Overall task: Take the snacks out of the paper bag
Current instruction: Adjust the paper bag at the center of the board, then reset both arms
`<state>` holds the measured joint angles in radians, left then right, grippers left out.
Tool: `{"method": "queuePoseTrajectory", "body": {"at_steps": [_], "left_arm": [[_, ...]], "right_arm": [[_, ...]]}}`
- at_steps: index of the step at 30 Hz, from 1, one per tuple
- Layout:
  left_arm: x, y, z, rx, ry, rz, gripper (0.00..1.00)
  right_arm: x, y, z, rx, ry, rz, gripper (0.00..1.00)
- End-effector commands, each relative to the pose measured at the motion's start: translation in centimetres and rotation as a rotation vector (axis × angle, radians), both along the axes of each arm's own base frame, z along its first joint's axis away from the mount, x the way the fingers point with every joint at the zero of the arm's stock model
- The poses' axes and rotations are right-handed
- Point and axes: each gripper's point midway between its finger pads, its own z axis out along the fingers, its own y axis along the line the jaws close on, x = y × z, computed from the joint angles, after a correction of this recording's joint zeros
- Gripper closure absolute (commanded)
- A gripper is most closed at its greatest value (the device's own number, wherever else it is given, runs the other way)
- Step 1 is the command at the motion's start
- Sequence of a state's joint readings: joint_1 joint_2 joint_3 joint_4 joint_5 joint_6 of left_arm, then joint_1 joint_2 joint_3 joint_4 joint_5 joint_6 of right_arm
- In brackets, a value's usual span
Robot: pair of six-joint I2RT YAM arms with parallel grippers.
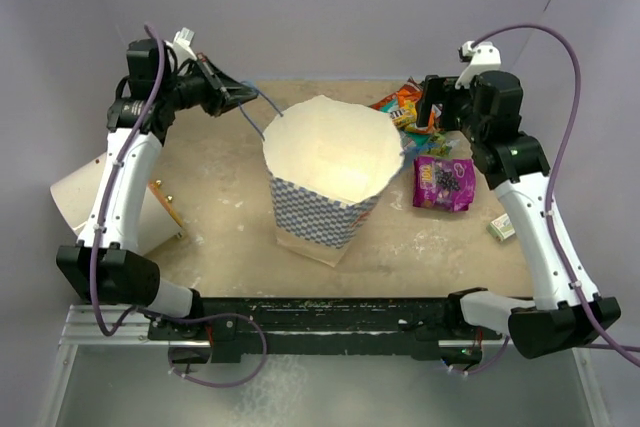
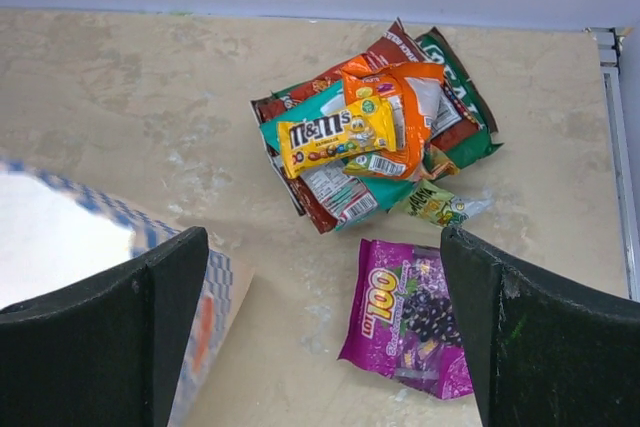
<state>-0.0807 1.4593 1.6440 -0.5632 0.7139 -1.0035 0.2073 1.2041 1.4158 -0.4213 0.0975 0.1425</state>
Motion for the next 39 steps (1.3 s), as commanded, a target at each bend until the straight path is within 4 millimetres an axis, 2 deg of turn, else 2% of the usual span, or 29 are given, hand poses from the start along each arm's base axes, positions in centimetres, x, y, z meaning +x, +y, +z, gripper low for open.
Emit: {"method": "queuePoseTrajectory", "body": {"at_steps": [1, 4, 8, 12, 16, 17, 21, 23, 24, 26, 29, 31, 35, 39], "left_arm": [[-0.3, 1.4, -2.9, 0.061, 0.010, -0.003, 1.00], [-0.7, 1.4, -3.6, 0.069, 0.010, -0.019, 0.98], [-0.9, 1.8, -3.7, 0.108, 0.006, -0.014, 0.80], [-1.3, 3.0, -4.1, 0.198, 0.024, 0.023, 0.39], [-2.0, 5.6, -4.1, 0.349, 0.039, 0.123, 0.14], [-2.3, 6.4, -4.2, 0.392, 0.043, 0.147, 0.01], [-4.2, 11.0, -3.9, 0.600, 0.064, 0.320, 0.01], [-5.3, 13.0, -2.4, 0.680, 0.025, 0.403, 0.01], [-5.9, 13.8, -1.0, 0.703, -0.015, 0.446, 0.01], [-6.7, 14.7, 3.5, 0.710, -0.183, 0.526, 0.01], [-8.3, 14.7, 10.8, 0.680, -0.493, 0.595, 0.01], [-9.7, 14.6, 14.5, 0.652, -0.642, 0.632, 0.01], [-11.6, 14.7, 18.1, 0.632, -0.787, 0.674, 0.01], [-13.2, 14.5, 19.9, 0.630, -0.855, 0.677, 0.01]], "right_arm": [[-1.1, 0.7, 3.9, 0.064, -0.079, 0.028, 0.00], [-1.4, 0.7, 4.7, 0.082, -0.097, 0.027, 0.00], [-1.8, 0.8, 5.4, 0.098, -0.112, 0.026, 0.00], [-1.9, 0.4, 6.1, 0.098, -0.121, 0.009, 0.01], [-2.1, 0.6, 7.0, 0.109, -0.133, 0.015, 0.00], [-2.1, 0.7, 7.1, 0.118, -0.130, 0.016, 0.01], [-2.0, 1.0, 7.5, 0.156, -0.099, 0.008, 0.00], [-2.2, 1.3, 7.9, 0.173, -0.083, 0.019, 0.01], [-2.5, 1.5, 8.3, 0.183, -0.078, 0.030, 0.01], [-3.2, 1.9, 9.2, 0.207, -0.077, 0.052, 0.00], [-4.8, 2.9, 11.3, 0.257, -0.106, 0.113, 0.01], [-6.3, 3.4, 13.0, 0.284, -0.150, 0.158, 0.00], [-9.5, 2.9, 16.7, 0.306, -0.273, 0.188, 0.01], [-12.6, 1.4, 19.6, 0.327, -0.380, 0.148, 0.01]]}}
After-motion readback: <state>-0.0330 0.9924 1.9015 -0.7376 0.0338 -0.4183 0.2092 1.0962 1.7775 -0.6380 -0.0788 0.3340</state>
